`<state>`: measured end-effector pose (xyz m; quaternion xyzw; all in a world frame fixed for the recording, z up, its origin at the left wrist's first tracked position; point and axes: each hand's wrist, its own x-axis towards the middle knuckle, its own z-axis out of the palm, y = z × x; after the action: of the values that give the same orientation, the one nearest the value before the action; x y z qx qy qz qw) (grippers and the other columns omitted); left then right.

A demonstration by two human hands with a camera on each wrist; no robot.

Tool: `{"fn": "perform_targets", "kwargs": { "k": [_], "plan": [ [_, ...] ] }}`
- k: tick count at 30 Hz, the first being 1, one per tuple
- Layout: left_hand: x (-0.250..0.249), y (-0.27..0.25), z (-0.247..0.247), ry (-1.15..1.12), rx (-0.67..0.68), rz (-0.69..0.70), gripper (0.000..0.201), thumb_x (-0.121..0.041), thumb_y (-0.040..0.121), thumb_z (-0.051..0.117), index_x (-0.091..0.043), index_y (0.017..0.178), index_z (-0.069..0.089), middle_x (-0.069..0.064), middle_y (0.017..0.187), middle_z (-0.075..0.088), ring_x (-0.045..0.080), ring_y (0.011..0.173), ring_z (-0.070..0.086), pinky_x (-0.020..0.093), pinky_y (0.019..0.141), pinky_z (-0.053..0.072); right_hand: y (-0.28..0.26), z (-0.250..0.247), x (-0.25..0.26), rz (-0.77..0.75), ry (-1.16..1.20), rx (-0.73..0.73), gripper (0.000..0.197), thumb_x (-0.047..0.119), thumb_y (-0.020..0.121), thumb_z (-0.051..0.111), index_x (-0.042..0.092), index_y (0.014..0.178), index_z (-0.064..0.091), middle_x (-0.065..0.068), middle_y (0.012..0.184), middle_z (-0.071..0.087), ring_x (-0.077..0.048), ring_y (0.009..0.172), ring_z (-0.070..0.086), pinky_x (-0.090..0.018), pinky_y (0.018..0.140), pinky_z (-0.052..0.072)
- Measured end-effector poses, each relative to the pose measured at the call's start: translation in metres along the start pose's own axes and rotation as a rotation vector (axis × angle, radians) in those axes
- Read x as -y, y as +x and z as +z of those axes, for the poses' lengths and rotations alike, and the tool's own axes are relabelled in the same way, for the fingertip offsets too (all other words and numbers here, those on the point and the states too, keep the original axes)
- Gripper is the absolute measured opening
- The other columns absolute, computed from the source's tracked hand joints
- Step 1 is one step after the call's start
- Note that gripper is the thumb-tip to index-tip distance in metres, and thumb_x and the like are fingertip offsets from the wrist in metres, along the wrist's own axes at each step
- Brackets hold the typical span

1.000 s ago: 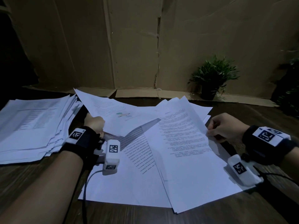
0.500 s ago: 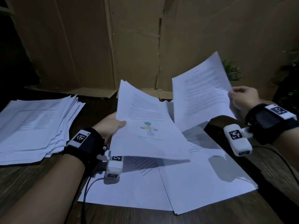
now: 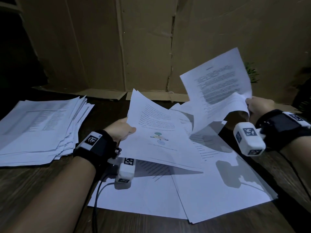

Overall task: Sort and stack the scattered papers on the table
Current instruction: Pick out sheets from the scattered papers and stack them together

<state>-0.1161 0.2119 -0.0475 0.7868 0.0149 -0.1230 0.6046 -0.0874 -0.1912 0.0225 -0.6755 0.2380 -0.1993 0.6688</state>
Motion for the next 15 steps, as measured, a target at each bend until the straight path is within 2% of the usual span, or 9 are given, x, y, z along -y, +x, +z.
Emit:
{"fn": "perform_targets", "kwargs": {
  "k": [1, 2, 4, 5, 7, 8, 10, 13, 15],
  "plan": [
    [0.0, -0.001, 0.0, -0.001, 0.006, -0.004, 0.048, 0.007, 0.099, 0.042, -0.009, 0.144, 0.044, 0.009, 0.141, 0.055, 0.03, 0.128, 0.053, 0.048, 0.112, 0.038, 0.005, -0.002, -0.002, 0.049, 0.055, -0.005, 0.021, 0.012, 0.1, 0.045, 0.015, 0.081, 0.054, -0.008, 0.082, 0.05, -0.012, 0.067, 0.048, -0.021, 0.042, 0.049],
    [0.001, 0.0, -0.001, 0.003, 0.009, -0.007, 0.048, 0.007, 0.099, 0.043, -0.009, 0.144, 0.044, 0.009, 0.142, 0.054, 0.03, 0.128, 0.053, 0.048, 0.113, 0.037, 0.006, -0.004, -0.004, 0.088, 0.108, 0.001, 0.025, 0.01, 0.102, 0.043, 0.013, 0.078, 0.05, -0.008, 0.081, 0.048, -0.012, 0.065, 0.047, -0.019, 0.046, 0.048],
    [0.001, 0.0, -0.001, -0.01, 0.002, -0.013, 0.048, 0.007, 0.099, 0.043, -0.008, 0.144, 0.045, 0.01, 0.142, 0.054, 0.03, 0.129, 0.052, 0.047, 0.113, 0.037, -0.001, -0.002, -0.011, 0.156, 0.124, 0.04, 0.022, 0.003, 0.102, 0.047, 0.006, 0.082, 0.055, -0.007, 0.085, 0.057, -0.016, 0.07, 0.057, -0.022, 0.063, 0.051],
    [0.001, -0.001, 0.0, -0.019, 0.001, -0.016, 0.047, 0.007, 0.099, 0.042, -0.007, 0.144, 0.045, 0.011, 0.141, 0.055, 0.031, 0.128, 0.053, 0.048, 0.112, 0.038, -0.01, 0.002, -0.014, 0.169, 0.129, 0.077, 0.02, 0.001, 0.101, 0.048, 0.004, 0.082, 0.056, -0.008, 0.086, 0.059, -0.017, 0.068, 0.061, -0.022, 0.061, 0.052],
    [-0.001, -0.001, 0.002, -0.032, -0.009, -0.03, 0.041, 0.004, 0.1, 0.042, -0.005, 0.14, 0.048, 0.012, 0.137, 0.058, 0.033, 0.121, 0.058, 0.046, 0.107, 0.043, -0.031, 0.009, -0.018, 0.143, 0.051, 0.136, 0.024, 0.0, 0.101, 0.048, 0.003, 0.079, 0.054, -0.01, 0.079, 0.056, -0.011, 0.043, 0.058, -0.017, 0.039, 0.044],
    [-0.001, -0.001, 0.002, -0.048, -0.03, -0.033, 0.037, 0.001, 0.102, 0.042, -0.004, 0.137, 0.05, 0.013, 0.134, 0.06, 0.032, 0.115, 0.061, 0.044, 0.101, 0.048, -0.043, 0.015, -0.02, 0.096, -0.036, 0.152, 0.022, -0.001, 0.101, 0.048, 0.001, 0.081, 0.056, -0.012, 0.077, 0.055, -0.009, 0.033, 0.053, -0.016, 0.033, 0.039],
    [-0.003, -0.003, 0.004, -0.113, -0.054, -0.051, 0.031, -0.014, 0.105, 0.042, -0.005, 0.132, 0.054, 0.012, 0.126, 0.064, 0.029, 0.098, 0.066, 0.036, 0.082, 0.053, -0.067, 0.03, -0.026, -0.004, -0.171, 0.244, 0.013, -0.006, 0.099, 0.049, -0.002, 0.092, 0.059, -0.017, 0.078, 0.059, -0.008, 0.031, 0.051, -0.019, 0.034, 0.038],
    [-0.005, -0.008, 0.005, -0.216, -0.037, -0.158, 0.054, -0.055, 0.099, 0.042, -0.011, 0.117, 0.066, 0.016, 0.116, 0.07, 0.031, 0.097, 0.067, 0.036, 0.082, 0.049, -0.097, 0.048, -0.038, -0.053, -0.332, 0.454, 0.012, -0.008, 0.095, 0.053, -0.002, 0.087, 0.058, -0.023, 0.08, 0.063, -0.016, 0.037, 0.052, -0.026, 0.044, 0.039],
    [-0.008, -0.012, 0.007, -0.254, -0.018, -0.157, 0.068, -0.069, 0.093, 0.036, -0.013, 0.108, 0.069, 0.014, 0.094, 0.076, 0.027, 0.081, 0.073, 0.03, 0.071, 0.056, -0.106, 0.058, -0.042, -0.068, -0.426, 0.527, 0.012, -0.005, 0.095, 0.055, 0.0, 0.085, 0.059, -0.02, 0.078, 0.064, -0.015, 0.038, 0.054, -0.02, 0.041, 0.042]
  ]
}}
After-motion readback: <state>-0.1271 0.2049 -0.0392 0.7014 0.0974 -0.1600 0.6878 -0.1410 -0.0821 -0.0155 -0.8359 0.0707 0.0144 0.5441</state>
